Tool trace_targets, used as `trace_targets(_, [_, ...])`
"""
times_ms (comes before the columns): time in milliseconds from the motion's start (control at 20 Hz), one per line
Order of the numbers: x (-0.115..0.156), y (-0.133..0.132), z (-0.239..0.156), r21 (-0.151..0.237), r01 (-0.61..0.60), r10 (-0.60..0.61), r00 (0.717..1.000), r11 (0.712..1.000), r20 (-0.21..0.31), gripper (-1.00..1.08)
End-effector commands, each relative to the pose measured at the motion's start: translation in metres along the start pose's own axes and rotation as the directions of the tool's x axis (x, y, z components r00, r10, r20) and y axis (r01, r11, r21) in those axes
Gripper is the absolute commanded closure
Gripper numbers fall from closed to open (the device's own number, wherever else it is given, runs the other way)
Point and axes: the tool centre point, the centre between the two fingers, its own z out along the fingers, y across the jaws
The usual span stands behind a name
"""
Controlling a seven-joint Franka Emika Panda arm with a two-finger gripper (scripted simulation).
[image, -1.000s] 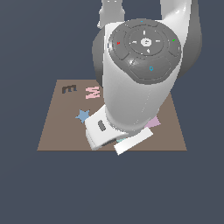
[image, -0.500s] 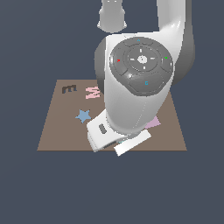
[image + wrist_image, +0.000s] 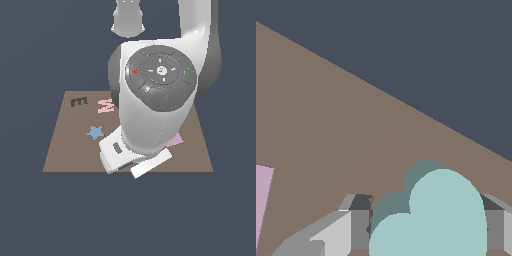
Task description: Insert a designated object into the corresponding slot on a board.
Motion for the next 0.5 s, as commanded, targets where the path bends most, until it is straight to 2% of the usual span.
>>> trace_targets(0, [0.0001,-0.0005,0.0006,0.000,0.000,0.000,1.000,1.000,0.000,1.08])
trace_targets(450, [-0.0055,-0.0015,-0.0003,0.000,-0.011,0.011,1.000,1.000,0.000,1.08])
